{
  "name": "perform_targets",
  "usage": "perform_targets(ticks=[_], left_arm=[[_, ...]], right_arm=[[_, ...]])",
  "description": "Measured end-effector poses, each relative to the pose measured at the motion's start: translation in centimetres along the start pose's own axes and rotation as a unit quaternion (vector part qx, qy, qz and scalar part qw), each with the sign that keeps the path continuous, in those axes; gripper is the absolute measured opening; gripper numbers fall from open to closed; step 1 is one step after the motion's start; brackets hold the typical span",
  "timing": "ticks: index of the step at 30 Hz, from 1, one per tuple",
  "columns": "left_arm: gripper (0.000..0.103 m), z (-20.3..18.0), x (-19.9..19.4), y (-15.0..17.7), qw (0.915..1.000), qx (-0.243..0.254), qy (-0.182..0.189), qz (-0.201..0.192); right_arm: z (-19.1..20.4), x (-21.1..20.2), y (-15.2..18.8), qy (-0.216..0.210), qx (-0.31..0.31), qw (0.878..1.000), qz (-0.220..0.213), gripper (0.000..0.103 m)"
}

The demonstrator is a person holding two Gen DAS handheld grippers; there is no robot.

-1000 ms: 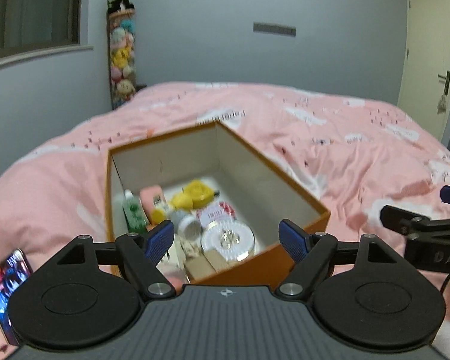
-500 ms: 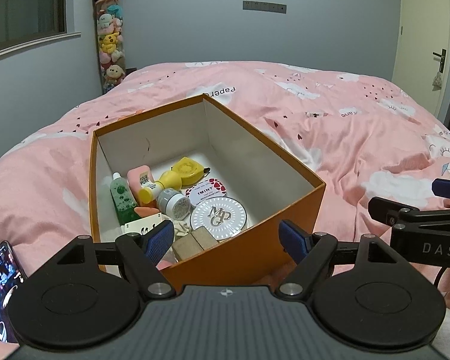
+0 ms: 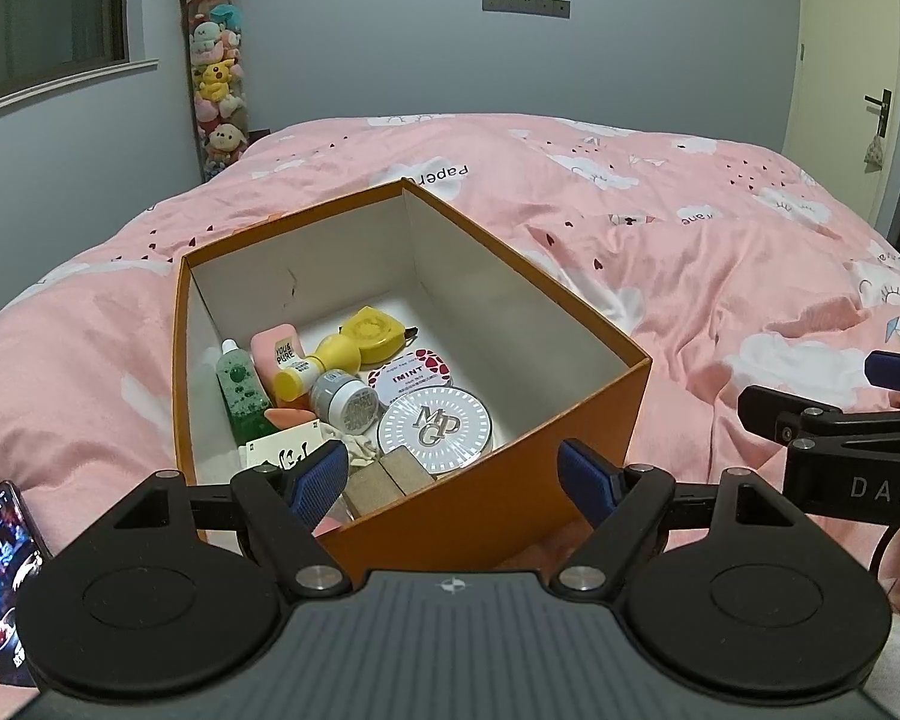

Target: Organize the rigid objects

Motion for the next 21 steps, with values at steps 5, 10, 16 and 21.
perform_targets(ticks=[5, 10, 16, 21], left_arm=[[0.093, 0.06, 0.08, 0.06, 1.0, 0.002, 0.001, -0.001], [0.093, 0.04, 0.07, 0.05, 1.0, 0.002, 0.002, -0.001], [0.093, -0.01, 0.04, 0.02, 1.0, 0.002, 0.001, -0.002], [0.093, -0.01, 0.02, 0.0, 1.0, 0.003, 0.001, -0.001]], right_arm=[[-0.15, 0.06, 0.09, 0.0, 0.003, 1.0, 0.004, 0.1], [-0.21, 0.12, 0.11, -0.001, 0.004, 1.0, 0.005, 0.1], [-0.25, 0.26, 0.26, -0.001, 0.006, 1.0, 0.008, 0.1], [-0.26, 0.38, 0.37, -0.001, 0.008, 1.0, 0.01, 0.1]])
Point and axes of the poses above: each gripper's, at about its wrist camera, not at the fingertips, and x roughly the way its jaws point, z to its left, y to its underside, the point moved 8 cm from there along x, roughly the way its jaws point, and after that the axes turned 6 degrees about -z, right-handed, at the moved point
